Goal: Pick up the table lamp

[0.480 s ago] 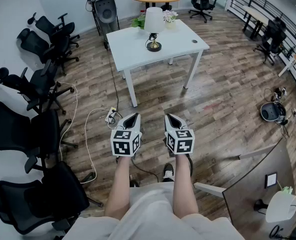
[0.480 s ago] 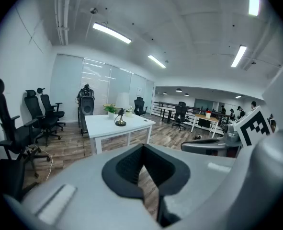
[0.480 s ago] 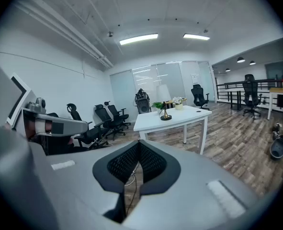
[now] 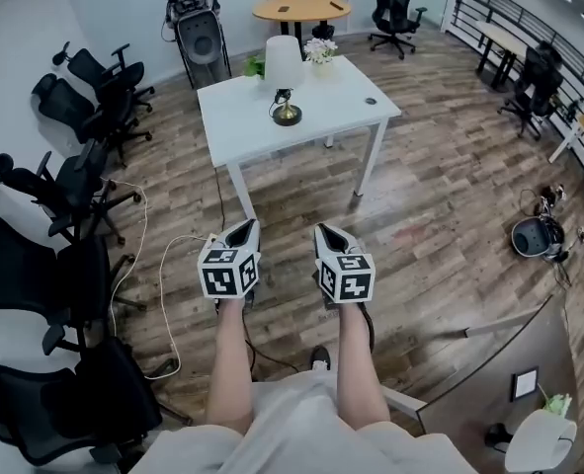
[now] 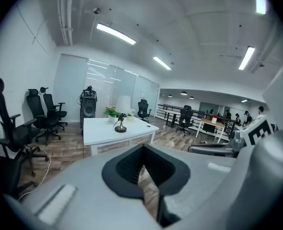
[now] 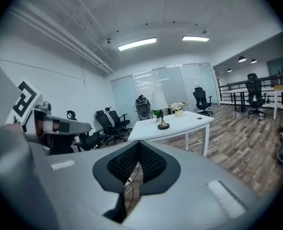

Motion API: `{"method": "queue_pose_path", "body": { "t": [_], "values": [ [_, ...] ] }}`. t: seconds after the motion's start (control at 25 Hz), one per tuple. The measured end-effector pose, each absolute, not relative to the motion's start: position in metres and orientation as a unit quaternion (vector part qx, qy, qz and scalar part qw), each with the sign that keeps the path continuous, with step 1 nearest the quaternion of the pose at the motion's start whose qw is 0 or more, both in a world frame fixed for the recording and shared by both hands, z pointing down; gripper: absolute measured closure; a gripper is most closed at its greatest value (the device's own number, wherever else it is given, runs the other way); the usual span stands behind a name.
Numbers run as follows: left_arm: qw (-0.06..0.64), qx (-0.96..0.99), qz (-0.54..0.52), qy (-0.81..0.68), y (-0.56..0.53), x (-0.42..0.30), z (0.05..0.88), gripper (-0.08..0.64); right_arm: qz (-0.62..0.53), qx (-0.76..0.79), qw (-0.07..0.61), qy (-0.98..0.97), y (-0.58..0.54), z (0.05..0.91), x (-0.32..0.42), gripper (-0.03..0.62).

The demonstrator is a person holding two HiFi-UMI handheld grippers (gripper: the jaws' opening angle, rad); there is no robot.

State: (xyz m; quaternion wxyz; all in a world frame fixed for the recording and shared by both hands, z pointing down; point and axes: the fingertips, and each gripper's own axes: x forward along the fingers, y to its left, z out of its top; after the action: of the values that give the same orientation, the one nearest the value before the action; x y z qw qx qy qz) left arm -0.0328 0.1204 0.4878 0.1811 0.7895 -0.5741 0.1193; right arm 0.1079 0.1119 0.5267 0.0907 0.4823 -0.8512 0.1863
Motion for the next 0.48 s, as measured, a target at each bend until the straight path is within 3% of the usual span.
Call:
{"method": "queue_pose_path", "body": {
  "t": [0.32,0.48],
  "values": [
    [0.179,0.776,0.116,-0.593,0.114,0.0,0.496,0.558,0.193,0.448,0.079,-0.869,0.095,0.541,0.121,0.569],
    [0.185,0.764,0.139,-0.602,0.122,-0.017,0.515,0.558,0.201,0.445,0.058,-0.871,0.084,0.54,0.124,0.569]
  ]
}}
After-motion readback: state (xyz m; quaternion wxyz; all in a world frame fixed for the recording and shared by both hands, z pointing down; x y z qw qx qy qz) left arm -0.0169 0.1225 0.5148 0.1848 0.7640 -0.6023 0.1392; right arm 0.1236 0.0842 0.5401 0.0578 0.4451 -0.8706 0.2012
